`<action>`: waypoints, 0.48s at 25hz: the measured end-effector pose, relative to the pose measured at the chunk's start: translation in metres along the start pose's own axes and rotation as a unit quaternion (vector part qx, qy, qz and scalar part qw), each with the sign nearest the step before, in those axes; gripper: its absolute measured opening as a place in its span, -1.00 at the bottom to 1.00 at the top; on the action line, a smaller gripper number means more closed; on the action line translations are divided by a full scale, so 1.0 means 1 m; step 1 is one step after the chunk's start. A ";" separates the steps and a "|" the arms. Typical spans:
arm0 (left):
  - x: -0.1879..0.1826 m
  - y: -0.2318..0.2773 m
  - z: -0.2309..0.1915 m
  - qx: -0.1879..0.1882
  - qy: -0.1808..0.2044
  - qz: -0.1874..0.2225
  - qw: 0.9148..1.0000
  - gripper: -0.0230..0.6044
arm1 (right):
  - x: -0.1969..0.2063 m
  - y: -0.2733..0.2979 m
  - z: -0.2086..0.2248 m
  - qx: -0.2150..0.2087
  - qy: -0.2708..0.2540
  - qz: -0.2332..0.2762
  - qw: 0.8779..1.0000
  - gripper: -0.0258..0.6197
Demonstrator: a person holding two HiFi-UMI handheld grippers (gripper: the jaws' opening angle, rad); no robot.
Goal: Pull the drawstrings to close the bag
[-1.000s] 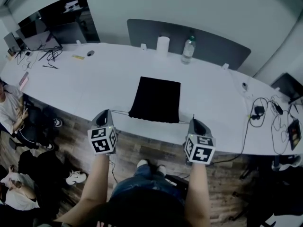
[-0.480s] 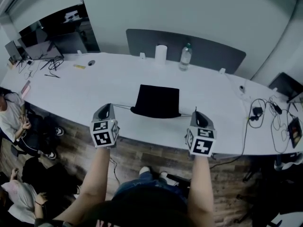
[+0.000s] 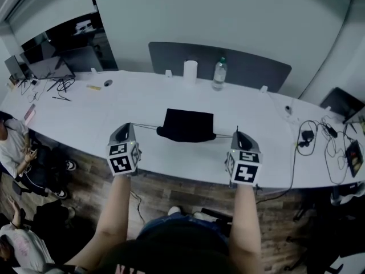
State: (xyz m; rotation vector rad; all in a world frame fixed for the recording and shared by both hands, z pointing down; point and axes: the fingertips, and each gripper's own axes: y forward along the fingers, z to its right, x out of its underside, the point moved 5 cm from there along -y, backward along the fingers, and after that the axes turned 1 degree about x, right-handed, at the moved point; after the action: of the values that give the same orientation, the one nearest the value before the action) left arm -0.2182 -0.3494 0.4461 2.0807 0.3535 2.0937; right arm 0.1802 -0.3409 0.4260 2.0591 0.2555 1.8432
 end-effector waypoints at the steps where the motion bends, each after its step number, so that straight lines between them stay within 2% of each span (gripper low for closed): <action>1: -0.001 0.001 0.000 0.000 0.000 0.001 1.000 -0.89 | -0.001 0.001 0.001 0.001 -0.001 0.001 1.000 -0.92; 12: -0.014 0.014 -0.003 -0.005 -0.001 0.014 1.000 -0.89 | -0.012 0.008 0.016 0.015 -0.010 0.009 1.000 -0.92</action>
State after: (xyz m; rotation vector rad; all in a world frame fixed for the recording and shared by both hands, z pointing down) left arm -0.2204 -0.3666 0.4369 2.0936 0.3138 2.1048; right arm 0.1934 -0.3548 0.4171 2.1049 0.2618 1.8385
